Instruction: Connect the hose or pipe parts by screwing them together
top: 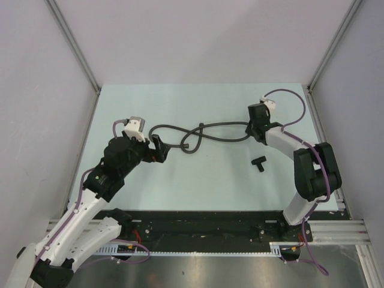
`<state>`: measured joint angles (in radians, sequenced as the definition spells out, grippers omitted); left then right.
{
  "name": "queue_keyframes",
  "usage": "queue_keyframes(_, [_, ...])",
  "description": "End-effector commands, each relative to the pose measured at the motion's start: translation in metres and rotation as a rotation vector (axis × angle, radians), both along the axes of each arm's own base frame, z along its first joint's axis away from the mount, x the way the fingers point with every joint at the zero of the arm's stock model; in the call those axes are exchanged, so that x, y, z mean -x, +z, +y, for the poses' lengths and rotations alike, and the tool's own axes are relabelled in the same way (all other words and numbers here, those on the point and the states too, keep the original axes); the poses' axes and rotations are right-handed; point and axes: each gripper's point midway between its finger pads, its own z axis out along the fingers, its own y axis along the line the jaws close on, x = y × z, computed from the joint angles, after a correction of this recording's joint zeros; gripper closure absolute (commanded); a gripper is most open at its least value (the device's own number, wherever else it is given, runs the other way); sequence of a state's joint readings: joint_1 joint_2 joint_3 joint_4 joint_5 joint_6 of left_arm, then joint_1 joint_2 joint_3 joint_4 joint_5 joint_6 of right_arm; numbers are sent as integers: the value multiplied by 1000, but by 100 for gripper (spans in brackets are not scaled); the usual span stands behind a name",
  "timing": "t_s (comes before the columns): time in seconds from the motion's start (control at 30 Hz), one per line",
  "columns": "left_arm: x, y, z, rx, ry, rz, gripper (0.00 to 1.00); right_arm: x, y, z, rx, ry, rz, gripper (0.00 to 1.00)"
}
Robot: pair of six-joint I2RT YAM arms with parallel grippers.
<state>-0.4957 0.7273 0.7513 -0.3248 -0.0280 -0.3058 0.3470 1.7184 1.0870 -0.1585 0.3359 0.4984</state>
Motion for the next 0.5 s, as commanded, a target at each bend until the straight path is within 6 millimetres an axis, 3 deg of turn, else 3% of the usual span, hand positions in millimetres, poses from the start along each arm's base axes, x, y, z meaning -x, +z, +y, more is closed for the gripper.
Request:
queue_keyframes(0.0, [-1, 4, -2, 8, -13, -11, 0, -13, 36, -42, 40, -89, -76, 83])
queue_keyframes(0.2, [-1, 3, -2, 7, -13, -9, 0, -7, 37, -102, 116, -251, -51, 82])
queue_keyframes(0.3, [-1, 2, -1, 4, -8, -5, 0, 7, 31, -133, 152, -360, -2, 82])
queue_keyframes(0.4, [-2, 0, 0, 1, -2, 0, 0, 18, 26, -147, 150, -412, 39, 80])
queue_keyframes(0.47, [-2, 1, -2, 2, -8, 1, 0, 19, 24, -141, 140, -368, 57, 74])
